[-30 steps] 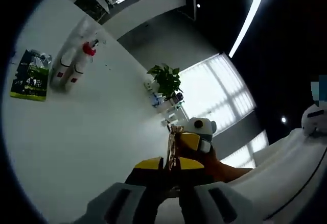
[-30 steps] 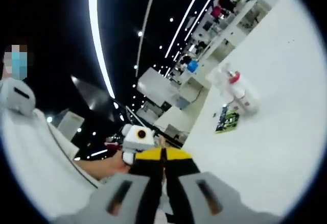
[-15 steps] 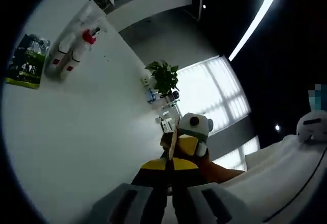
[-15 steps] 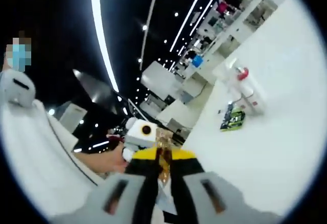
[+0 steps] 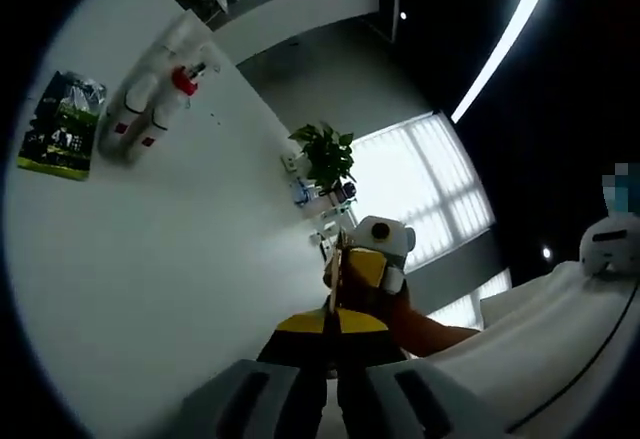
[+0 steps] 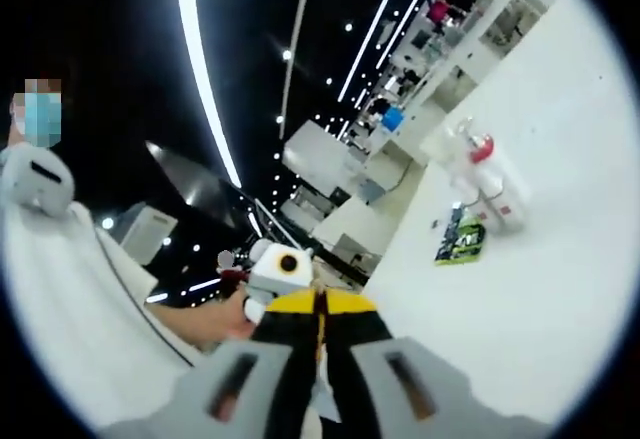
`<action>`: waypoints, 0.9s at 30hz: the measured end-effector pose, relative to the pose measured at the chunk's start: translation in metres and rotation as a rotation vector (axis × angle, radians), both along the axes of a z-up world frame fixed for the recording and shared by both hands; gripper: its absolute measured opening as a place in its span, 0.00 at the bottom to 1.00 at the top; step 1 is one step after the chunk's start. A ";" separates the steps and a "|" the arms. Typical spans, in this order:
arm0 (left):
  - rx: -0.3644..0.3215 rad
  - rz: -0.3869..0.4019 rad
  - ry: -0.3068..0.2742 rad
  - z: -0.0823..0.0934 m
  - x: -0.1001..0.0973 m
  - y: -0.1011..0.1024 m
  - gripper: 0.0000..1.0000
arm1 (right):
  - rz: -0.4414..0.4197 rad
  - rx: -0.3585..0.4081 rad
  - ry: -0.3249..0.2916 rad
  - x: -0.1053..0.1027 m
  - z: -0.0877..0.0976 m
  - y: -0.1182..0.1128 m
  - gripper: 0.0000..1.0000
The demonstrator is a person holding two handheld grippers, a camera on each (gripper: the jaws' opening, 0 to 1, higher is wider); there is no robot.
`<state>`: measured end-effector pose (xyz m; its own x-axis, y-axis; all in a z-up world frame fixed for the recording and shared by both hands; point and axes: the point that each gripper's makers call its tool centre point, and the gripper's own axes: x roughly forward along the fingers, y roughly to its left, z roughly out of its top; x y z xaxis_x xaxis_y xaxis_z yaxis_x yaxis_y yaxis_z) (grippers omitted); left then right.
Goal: Arrange the skincare products in the storage area until every visible bottle or jar stands upright without overlapping.
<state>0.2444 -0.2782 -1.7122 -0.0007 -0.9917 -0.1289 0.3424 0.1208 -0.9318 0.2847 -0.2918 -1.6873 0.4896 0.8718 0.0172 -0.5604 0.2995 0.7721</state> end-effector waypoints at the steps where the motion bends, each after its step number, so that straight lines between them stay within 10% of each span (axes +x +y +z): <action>1: 0.004 -0.002 -0.003 -0.001 0.000 0.000 0.00 | 0.007 0.007 0.005 0.000 0.000 0.001 0.01; 11: 0.055 0.083 0.026 -0.013 0.027 0.036 0.00 | -0.029 -0.011 0.046 0.002 -0.008 -0.005 0.12; 21: 0.097 0.134 0.035 -0.022 0.048 0.059 0.00 | -0.079 -0.296 -0.027 0.002 -0.035 -0.011 0.23; 27: 0.086 0.125 0.054 -0.023 0.045 0.056 0.00 | -0.090 -0.343 -0.046 0.001 -0.037 -0.006 0.29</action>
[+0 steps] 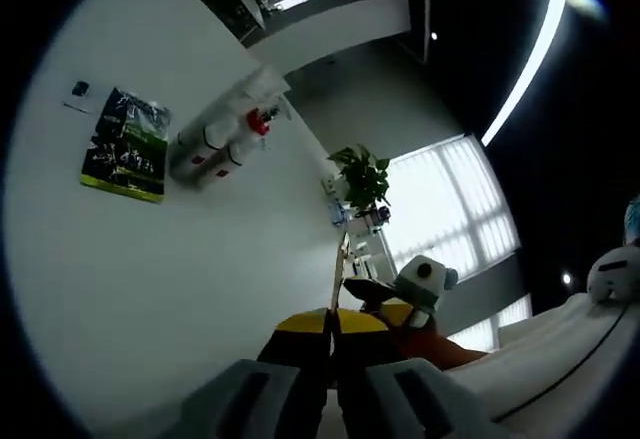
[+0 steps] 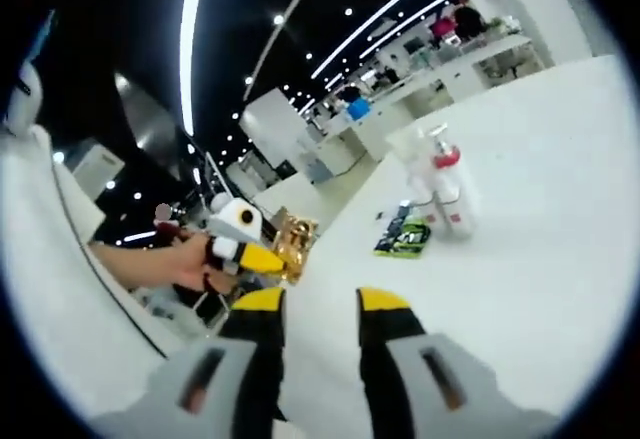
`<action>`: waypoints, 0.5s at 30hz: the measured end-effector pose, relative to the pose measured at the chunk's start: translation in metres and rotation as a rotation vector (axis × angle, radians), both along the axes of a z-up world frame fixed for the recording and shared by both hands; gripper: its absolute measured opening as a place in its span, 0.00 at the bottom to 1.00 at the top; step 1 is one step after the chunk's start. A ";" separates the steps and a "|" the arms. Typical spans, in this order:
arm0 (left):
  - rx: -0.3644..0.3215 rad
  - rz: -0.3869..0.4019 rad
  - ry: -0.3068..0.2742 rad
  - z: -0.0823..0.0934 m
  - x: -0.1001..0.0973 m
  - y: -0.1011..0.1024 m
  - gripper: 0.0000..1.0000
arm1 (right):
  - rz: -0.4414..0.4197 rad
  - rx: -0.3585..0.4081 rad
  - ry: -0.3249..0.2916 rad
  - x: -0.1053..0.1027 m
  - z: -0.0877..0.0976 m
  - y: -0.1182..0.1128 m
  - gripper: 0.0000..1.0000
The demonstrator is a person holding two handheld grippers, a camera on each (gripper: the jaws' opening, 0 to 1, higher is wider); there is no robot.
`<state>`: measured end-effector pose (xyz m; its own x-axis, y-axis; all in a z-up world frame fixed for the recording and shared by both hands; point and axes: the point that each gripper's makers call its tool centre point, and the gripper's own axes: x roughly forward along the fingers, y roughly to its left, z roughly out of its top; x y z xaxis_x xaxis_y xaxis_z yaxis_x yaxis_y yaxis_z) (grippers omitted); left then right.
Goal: Arrange the skincare products in the storage area until every visible bottle or jar stands upright without overlapping.
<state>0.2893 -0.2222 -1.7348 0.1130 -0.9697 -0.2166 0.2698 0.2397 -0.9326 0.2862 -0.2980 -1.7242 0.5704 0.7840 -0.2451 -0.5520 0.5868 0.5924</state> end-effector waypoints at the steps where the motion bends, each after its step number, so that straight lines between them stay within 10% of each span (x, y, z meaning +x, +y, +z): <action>1: 0.000 -0.004 0.006 -0.001 -0.003 -0.002 0.00 | -0.004 -0.003 -0.001 0.000 0.001 0.001 0.31; 15: 0.050 0.073 0.047 -0.007 -0.001 0.001 0.00 | 0.020 -0.137 -0.010 -0.003 -0.014 -0.019 0.57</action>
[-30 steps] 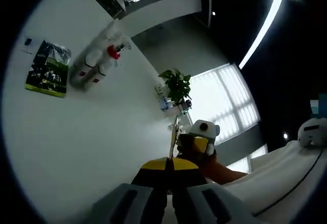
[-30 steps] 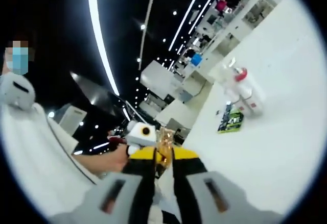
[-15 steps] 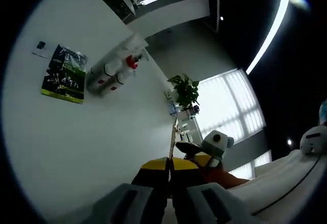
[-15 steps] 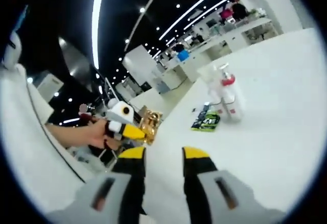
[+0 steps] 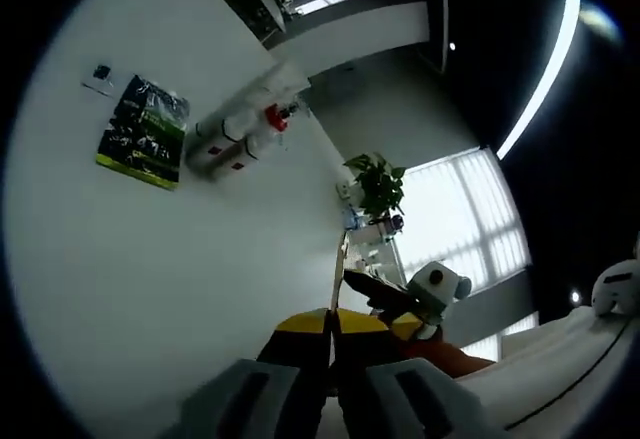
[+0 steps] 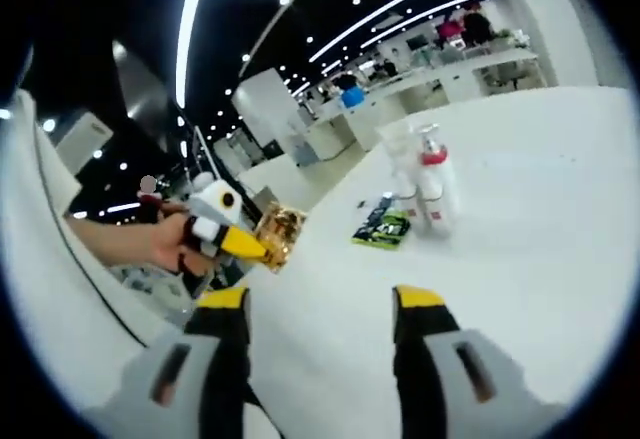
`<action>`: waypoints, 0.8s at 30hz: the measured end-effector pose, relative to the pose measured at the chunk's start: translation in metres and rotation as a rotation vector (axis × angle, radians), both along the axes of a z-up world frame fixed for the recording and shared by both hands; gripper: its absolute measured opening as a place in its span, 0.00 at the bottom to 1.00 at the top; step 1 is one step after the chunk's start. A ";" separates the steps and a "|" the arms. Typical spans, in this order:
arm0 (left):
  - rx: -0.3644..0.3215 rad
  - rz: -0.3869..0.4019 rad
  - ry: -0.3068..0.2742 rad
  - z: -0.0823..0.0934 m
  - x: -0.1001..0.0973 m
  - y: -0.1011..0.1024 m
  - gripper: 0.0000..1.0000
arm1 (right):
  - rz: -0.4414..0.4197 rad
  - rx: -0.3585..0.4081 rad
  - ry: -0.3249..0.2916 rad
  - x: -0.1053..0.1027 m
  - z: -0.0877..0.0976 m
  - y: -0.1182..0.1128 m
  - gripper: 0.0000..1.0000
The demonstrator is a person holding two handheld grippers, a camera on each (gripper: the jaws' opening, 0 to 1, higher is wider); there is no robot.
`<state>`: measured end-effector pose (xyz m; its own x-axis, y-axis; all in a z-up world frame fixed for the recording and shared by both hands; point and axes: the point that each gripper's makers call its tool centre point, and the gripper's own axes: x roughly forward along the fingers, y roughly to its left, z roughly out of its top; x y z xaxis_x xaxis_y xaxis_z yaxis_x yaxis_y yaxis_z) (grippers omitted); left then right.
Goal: Arrange the skincare products in the storage area until every visible bottle or jar stands upright without overlapping.
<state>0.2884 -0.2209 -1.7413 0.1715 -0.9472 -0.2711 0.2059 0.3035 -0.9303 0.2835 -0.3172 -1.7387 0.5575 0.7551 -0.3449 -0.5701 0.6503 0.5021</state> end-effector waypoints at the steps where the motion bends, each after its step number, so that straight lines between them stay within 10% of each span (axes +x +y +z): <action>1: 0.011 -0.003 0.004 0.000 0.002 0.003 0.00 | -0.001 0.000 0.004 -0.001 0.000 -0.002 0.57; 24: 0.175 0.085 0.043 -0.027 0.084 0.090 0.01 | -0.086 -0.128 0.013 -0.007 -0.005 0.001 0.88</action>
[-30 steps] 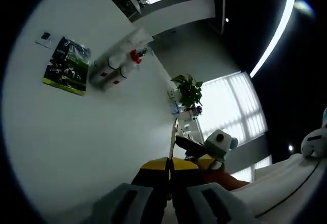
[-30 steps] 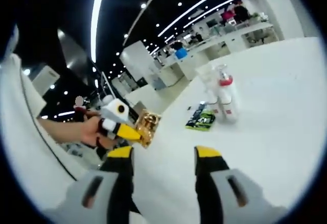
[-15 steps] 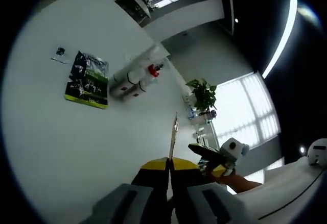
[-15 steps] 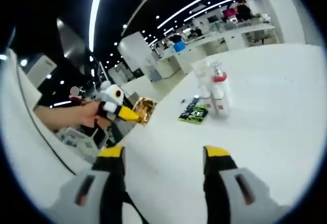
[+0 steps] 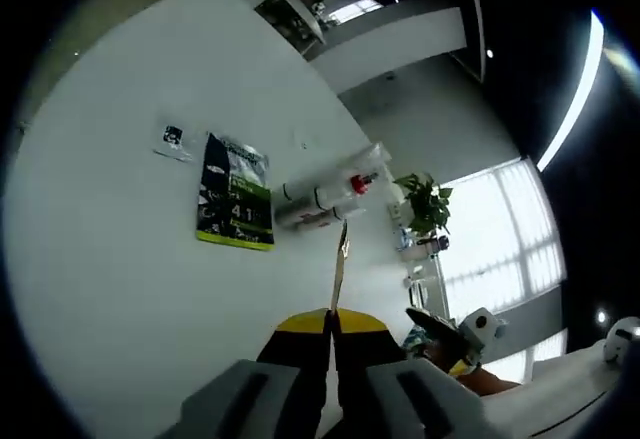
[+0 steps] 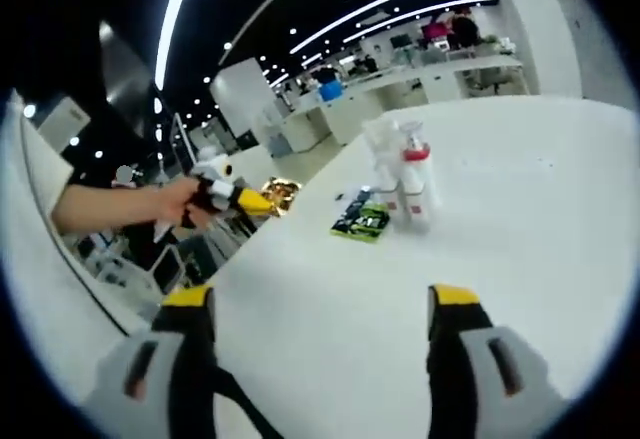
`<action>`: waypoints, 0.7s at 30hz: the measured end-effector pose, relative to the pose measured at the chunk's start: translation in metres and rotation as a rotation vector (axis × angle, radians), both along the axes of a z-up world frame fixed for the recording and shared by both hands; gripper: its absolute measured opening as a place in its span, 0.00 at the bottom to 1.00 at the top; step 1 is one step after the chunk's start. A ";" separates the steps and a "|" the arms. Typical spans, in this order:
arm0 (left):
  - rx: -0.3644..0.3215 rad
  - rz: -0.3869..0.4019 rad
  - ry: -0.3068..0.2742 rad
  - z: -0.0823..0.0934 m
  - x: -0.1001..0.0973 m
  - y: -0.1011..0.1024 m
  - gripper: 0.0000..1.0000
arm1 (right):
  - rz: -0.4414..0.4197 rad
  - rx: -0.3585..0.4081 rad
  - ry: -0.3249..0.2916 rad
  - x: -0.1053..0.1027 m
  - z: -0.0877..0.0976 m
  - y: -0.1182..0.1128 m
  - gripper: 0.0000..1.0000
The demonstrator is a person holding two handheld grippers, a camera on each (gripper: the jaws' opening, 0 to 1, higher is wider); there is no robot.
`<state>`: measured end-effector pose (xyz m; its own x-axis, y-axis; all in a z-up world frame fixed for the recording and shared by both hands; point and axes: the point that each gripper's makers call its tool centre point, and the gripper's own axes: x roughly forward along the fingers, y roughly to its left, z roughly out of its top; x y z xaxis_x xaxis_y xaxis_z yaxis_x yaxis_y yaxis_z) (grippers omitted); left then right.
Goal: Arrange the skincare products in the storage area until every visible bottle or jar stands upright without overlapping.
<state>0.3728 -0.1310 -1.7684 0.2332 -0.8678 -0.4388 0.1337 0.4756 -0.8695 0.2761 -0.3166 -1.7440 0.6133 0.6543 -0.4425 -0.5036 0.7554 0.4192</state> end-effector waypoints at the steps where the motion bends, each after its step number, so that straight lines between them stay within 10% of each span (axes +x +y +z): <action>1: 0.006 0.010 0.000 -0.001 0.006 0.004 0.01 | -0.005 -0.004 0.002 -0.001 -0.001 0.000 0.90; 21: 0.078 0.093 0.050 -0.052 0.069 0.042 0.01 | -0.153 -0.123 0.040 -0.026 -0.013 -0.015 0.99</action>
<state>0.4414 -0.0891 -1.8202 0.2869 -0.8063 -0.5172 0.0435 0.5503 -0.8338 0.2503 -0.3313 -1.7568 0.6817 0.4943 -0.5394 -0.3635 0.8686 0.3367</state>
